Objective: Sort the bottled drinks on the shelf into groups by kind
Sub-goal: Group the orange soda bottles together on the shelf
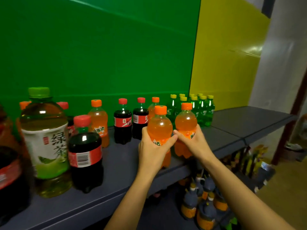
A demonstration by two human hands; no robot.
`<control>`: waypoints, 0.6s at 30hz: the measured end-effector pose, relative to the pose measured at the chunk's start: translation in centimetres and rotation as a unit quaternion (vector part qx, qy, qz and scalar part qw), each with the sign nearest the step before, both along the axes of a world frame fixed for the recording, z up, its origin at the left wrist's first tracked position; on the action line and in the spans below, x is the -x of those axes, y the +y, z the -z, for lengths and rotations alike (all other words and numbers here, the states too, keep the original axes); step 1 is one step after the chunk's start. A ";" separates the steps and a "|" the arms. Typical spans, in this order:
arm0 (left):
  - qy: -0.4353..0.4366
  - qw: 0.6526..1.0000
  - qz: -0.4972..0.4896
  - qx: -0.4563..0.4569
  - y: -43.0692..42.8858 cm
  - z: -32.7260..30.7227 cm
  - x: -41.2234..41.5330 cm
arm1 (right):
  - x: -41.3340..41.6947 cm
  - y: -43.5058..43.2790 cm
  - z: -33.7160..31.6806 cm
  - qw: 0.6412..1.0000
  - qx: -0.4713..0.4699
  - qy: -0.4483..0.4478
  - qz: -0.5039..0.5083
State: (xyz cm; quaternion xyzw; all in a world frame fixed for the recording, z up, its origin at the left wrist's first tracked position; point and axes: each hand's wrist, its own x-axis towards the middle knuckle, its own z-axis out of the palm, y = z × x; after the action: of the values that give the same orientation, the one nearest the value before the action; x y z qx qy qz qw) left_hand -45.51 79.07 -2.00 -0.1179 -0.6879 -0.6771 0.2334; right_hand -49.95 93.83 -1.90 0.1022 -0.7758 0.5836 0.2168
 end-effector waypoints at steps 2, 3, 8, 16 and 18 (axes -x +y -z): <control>-0.001 1.000 -0.032 -0.001 0.7 0.2 1.1 | 2.2 0.1 0.5 0.999 -0.002 -0.006 -0.034; -0.003 0.999 -0.044 -0.002 0.9 0.4 1.5 | 3.2 0.1 0.7 0.999 0.001 -0.008 -0.051; -0.018 0.997 -0.079 0.012 1.4 0.8 2.9 | 7.2 -0.7 1.1 0.994 0.014 0.005 -0.105; -0.044 0.989 -0.076 0.117 1.4 1.8 3.8 | 10.3 -1.8 1.6 0.988 0.015 -0.005 -0.155; -0.039 0.978 -0.102 0.177 1.4 2.1 3.7 | 10.7 -1.7 2.0 0.987 0.023 -0.014 -0.156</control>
State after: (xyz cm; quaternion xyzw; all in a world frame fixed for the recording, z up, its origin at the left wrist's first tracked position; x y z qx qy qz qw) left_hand -49.18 80.44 -4.12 -0.0602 -0.8139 -0.5212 0.2495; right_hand -60.62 92.09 -3.87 0.2088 -0.7396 0.6295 0.1144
